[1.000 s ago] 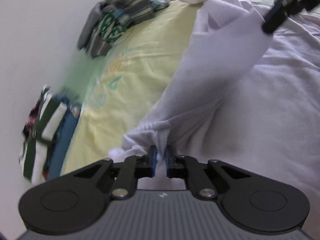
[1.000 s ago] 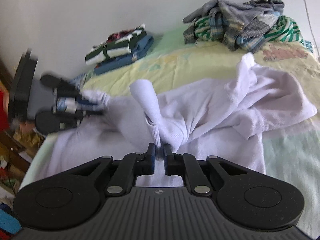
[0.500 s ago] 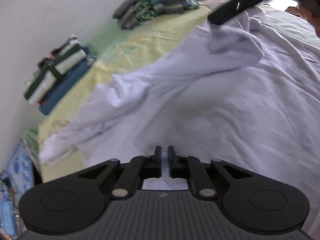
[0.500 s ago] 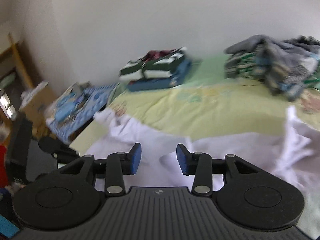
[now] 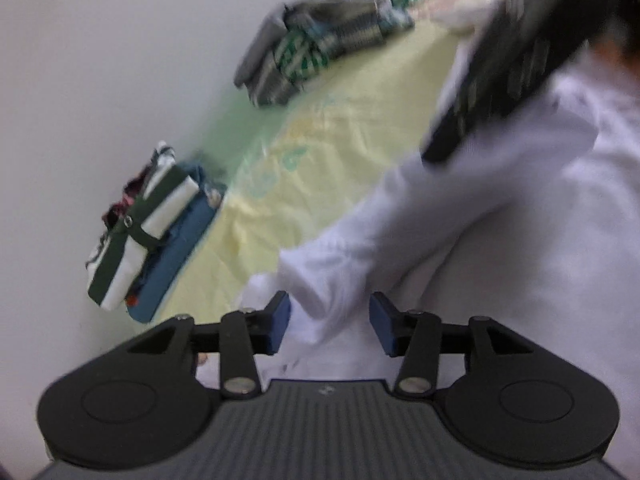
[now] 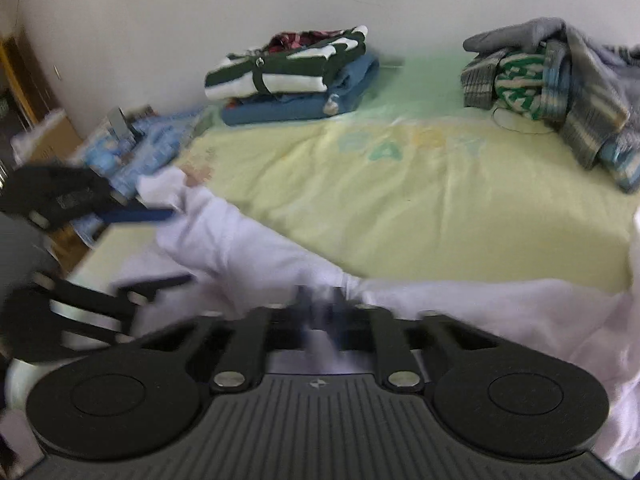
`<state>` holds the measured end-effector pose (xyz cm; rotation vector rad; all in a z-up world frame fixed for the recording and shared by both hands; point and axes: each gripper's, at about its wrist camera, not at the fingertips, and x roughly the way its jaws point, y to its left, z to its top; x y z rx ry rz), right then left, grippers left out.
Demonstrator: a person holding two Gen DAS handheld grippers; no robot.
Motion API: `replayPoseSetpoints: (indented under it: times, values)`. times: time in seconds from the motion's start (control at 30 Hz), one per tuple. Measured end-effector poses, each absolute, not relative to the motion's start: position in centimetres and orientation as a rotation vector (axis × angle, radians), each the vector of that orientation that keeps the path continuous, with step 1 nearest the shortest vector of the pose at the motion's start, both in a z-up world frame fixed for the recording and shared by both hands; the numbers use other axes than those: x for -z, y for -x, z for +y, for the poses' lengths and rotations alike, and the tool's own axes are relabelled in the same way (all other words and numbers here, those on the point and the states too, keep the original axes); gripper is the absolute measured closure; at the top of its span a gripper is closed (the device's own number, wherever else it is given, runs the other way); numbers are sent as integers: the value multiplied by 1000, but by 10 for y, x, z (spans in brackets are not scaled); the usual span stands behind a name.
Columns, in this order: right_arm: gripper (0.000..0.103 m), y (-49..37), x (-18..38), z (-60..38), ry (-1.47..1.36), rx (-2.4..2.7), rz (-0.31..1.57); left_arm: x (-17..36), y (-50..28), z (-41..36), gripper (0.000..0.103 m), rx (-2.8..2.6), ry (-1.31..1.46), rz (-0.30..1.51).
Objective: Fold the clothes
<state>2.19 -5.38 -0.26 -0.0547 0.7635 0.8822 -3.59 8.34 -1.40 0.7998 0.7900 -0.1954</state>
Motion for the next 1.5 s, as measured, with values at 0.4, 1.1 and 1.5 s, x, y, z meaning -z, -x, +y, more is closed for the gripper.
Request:
replayPoseSetpoints:
  times: [0.4, 1.1, 1.5]
  values:
    - [102, 29, -38, -67, -45, -1159, 684, 9, 93, 92, 41, 123, -739, 728]
    - [99, -33, 11, -56, -271, -894, 884, 25, 60, 73, 39, 131, -853, 705]
    - [99, 12, -20, -55, -341, -1148, 856, 29, 94, 63, 35, 136, -879, 656]
